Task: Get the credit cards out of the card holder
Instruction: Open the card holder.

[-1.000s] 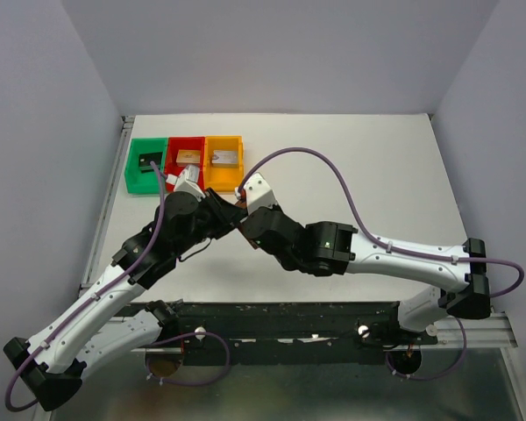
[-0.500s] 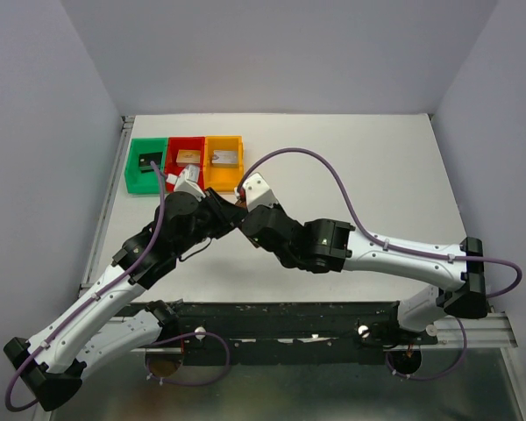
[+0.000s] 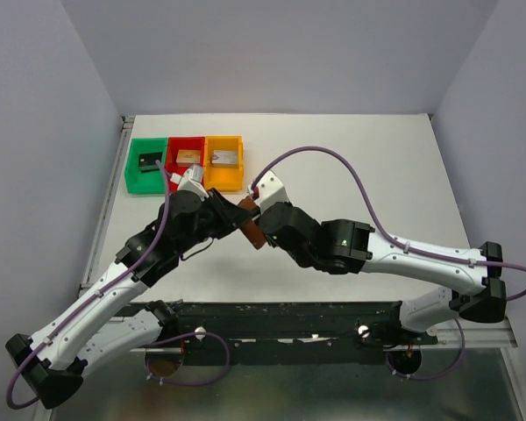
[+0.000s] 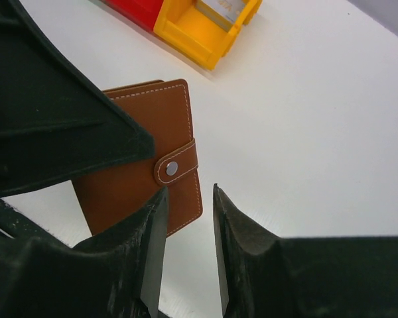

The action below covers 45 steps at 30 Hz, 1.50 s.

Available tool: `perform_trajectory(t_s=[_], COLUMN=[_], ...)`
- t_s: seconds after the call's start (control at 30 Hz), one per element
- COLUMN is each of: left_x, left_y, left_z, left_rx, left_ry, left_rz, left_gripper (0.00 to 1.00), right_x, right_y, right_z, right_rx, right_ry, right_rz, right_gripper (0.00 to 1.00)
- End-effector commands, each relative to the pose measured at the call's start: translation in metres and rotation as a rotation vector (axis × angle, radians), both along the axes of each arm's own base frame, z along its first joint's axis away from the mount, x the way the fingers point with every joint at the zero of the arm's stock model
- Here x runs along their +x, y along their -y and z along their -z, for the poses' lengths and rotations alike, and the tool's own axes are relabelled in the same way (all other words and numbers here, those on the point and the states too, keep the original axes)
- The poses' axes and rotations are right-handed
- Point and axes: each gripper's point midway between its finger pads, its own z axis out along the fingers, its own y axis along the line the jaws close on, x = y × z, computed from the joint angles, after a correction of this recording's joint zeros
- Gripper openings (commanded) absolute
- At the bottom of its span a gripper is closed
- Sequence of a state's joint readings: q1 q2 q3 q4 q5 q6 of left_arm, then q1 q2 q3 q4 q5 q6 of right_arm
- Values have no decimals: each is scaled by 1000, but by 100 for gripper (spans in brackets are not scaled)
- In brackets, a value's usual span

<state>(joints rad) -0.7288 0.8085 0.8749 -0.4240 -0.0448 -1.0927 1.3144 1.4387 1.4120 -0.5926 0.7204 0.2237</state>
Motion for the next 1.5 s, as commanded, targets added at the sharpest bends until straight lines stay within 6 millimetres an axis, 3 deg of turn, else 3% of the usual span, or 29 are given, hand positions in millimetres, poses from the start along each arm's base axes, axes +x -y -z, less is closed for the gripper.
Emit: perform_trajectory(t_s=[0.0,0.5,0.77,1.27,1.47], left_x=[-4,-14,-17,-19,-20], left_y=[10,22,22,20,19], left_z=[-23,-33,-37,-33,-30], left_rx=[-41,-89,-98,-93,-94], left_ry=[38,27,35,34,35], left_rz=[52,131,143,144,141], left_gripper=[0,0,0,0,0], right_x=[-6,0,4,5,6], right_y=[-11,-14,-9,-2,3], right_z=[-15,1,15,19,19], right_rx=[66,-28,-115,-144,-144], right_ry=[0,-14,-26,-41,-43], right_rz=[-61,-23,26,50,68], right_gripper=[41,40,23,1,0])
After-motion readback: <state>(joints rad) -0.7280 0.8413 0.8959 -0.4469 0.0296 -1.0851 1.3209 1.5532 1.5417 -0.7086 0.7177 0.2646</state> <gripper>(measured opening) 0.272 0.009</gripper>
